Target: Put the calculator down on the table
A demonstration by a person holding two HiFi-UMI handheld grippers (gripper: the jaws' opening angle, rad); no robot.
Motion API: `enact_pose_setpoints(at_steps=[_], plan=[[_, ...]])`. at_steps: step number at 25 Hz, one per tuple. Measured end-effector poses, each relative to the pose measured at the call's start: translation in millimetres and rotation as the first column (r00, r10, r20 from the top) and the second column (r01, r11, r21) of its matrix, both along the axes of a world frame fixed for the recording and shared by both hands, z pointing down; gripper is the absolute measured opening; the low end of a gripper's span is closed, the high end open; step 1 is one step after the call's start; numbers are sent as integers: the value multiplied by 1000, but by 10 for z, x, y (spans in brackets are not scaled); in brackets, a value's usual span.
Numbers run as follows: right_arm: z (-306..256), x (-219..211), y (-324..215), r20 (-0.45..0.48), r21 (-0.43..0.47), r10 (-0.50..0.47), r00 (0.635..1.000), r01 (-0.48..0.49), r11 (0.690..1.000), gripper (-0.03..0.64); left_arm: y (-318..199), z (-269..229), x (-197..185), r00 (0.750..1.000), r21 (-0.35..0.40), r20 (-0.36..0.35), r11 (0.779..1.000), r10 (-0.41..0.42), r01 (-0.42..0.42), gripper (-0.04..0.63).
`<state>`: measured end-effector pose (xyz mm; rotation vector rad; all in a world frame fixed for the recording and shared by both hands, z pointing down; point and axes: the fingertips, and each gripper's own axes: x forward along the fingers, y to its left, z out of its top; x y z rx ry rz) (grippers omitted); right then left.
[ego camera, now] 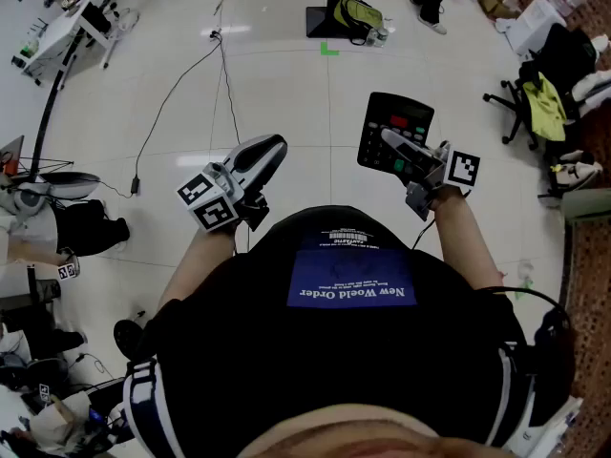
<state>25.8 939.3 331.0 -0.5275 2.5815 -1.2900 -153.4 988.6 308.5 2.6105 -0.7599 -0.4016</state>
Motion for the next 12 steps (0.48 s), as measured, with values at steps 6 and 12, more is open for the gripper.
enact_pose_setpoints(at_steps=[6,12], plan=[[12,23,-20,7,-1,-9,1000,9,1000,104,8,14,24,1000,6,3,1000,1,-1,54],[69,-280,-122,23,-17,-11,1000,11,1000,104,-125,90,-294,1000,-6,5,1000,3,-3,54]])
